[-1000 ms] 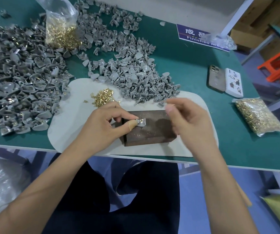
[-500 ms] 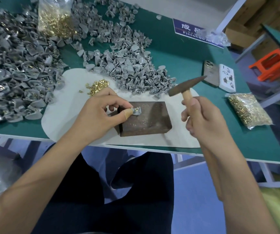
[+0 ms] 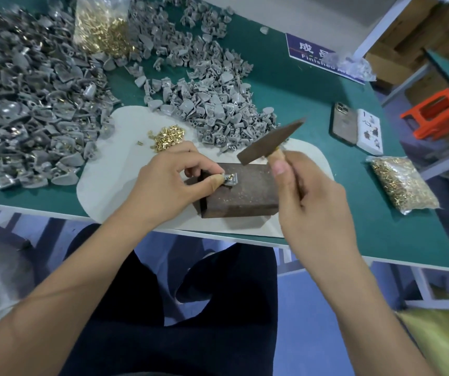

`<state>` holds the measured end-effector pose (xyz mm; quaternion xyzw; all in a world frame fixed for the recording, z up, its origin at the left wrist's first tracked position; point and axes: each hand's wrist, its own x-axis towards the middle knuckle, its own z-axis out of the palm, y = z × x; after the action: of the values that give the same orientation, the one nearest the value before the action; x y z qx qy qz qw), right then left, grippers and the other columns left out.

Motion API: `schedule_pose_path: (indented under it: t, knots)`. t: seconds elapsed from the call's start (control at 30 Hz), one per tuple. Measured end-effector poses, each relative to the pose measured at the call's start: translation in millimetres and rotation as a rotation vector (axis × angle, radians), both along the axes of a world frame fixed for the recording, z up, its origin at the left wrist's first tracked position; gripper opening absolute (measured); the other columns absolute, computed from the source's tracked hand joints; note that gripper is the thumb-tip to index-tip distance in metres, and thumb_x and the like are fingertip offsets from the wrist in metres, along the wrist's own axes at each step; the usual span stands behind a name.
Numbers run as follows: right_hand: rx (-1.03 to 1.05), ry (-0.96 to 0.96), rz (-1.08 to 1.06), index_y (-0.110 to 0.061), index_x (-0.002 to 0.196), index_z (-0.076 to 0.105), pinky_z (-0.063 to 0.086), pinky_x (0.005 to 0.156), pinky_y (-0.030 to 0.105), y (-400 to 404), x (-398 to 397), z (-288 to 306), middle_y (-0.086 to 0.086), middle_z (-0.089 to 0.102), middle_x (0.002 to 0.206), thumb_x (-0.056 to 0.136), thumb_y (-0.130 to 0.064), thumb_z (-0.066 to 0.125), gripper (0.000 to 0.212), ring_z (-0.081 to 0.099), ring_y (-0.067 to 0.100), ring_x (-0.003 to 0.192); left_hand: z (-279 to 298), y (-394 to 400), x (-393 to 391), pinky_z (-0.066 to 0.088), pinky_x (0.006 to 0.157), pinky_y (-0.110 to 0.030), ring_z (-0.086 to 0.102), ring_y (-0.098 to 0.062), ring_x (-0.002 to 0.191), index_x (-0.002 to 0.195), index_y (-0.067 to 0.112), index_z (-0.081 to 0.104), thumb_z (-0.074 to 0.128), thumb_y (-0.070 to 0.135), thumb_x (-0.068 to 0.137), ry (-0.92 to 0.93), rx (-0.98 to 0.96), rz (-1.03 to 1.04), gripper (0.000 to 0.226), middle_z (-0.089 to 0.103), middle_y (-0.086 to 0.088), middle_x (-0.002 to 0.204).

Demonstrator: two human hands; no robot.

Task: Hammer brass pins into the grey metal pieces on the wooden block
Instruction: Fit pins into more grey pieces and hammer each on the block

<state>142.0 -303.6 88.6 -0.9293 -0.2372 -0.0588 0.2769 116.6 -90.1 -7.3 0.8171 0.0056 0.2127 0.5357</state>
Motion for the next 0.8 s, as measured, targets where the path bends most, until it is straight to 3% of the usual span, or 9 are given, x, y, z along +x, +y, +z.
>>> schedule_pose_path:
  t: [0.1, 0.2, 0.27, 0.43, 0.57, 0.7, 0.8]
  knots:
    - [-0.249, 0.016, 0.008, -0.036, 0.112, 0.055, 0.048, 0.066, 0.044, 5.8, -3.7, 1.0, -0.004, 0.057, 0.071, 0.103, -0.059, 0.027, 0.037, 0.052, 0.034, 0.073, 0.0, 0.7, 0.4, 0.048, 0.069, -0.040, 0.056, -0.017, 0.079, 0.090, 0.040, 0.077, 0.072, 0.052, 0.079, -0.005, 0.007, 0.004, 0.017, 0.056, 0.010, 0.081]
    - [-0.197, -0.062, -0.061, -0.039, 0.108, 0.051, 0.046, 0.063, 0.041, 3.0, 0.9, 9.5, -0.005, 0.056, 0.067, 0.103, -0.063, 0.024, 0.037, 0.052, 0.032, 0.069, -0.2, 1.4, 0.7, 0.050, 0.072, -0.044, 0.056, -0.016, 0.080, 0.090, 0.040, 0.076, 0.072, 0.054, 0.079, -0.008, -0.002, -0.004, 0.018, 0.058, 0.010, 0.080]
    - [-0.138, -0.069, -0.072, -0.038, 0.107, 0.051, 0.043, 0.060, 0.040, 5.0, -0.1, 8.0, -0.005, 0.055, 0.066, 0.104, -0.062, 0.026, 0.035, 0.053, 0.031, 0.069, -0.3, 1.3, 0.8, 0.048, 0.069, -0.042, 0.055, -0.015, 0.079, 0.089, 0.041, 0.076, 0.071, 0.056, 0.079, -0.006, -0.015, 0.000, 0.019, 0.058, 0.011, 0.079]
    - [-0.280, 0.002, -0.017, -0.036, 0.109, 0.052, 0.049, 0.066, 0.044, 7.8, -3.3, 4.3, -0.003, 0.059, 0.072, 0.102, -0.059, 0.025, 0.036, 0.053, 0.035, 0.074, 0.4, 0.9, 0.6, 0.048, 0.070, -0.044, 0.054, -0.016, 0.079, 0.085, 0.036, 0.077, 0.071, 0.052, 0.080, -0.016, -0.001, -0.007, 0.018, 0.057, 0.010, 0.075]
    - [-0.144, -0.061, -0.076, -0.036, 0.107, 0.051, 0.039, 0.058, 0.038, 8.0, -2.8, 4.8, -0.006, 0.056, 0.068, 0.105, -0.058, 0.027, 0.033, 0.049, 0.028, 0.067, -0.7, 1.7, 1.6, 0.044, 0.067, -0.039, 0.053, -0.017, 0.080, 0.087, 0.035, 0.076, 0.071, 0.054, 0.080, -0.021, 0.003, -0.008, 0.020, 0.057, 0.008, 0.076]
    - [-0.263, 0.013, 0.004, -0.040, 0.111, 0.054, 0.044, 0.062, 0.039, 4.4, -2.5, 2.6, -0.007, 0.054, 0.068, 0.104, -0.060, 0.029, 0.033, 0.052, 0.030, 0.073, 1.8, 1.3, 0.2, 0.043, 0.067, -0.036, 0.053, -0.015, 0.079, 0.088, 0.036, 0.077, 0.071, 0.050, 0.081, -0.023, 0.006, -0.019, 0.017, 0.057, 0.008, 0.077]
    - [-0.156, -0.013, -0.143, -0.046, 0.110, 0.052, 0.035, 0.061, 0.036, -9.4, 16.5, 1.6, -0.013, 0.056, 0.074, 0.105, -0.062, 0.029, 0.029, 0.051, 0.022, 0.077, 1.5, 2.1, -0.4, 0.039, 0.067, -0.028, 0.052, -0.013, 0.079, 0.090, 0.036, 0.077, 0.073, 0.046, 0.084, -0.010, 0.022, -0.028, 0.012, 0.056, 0.009, 0.079]
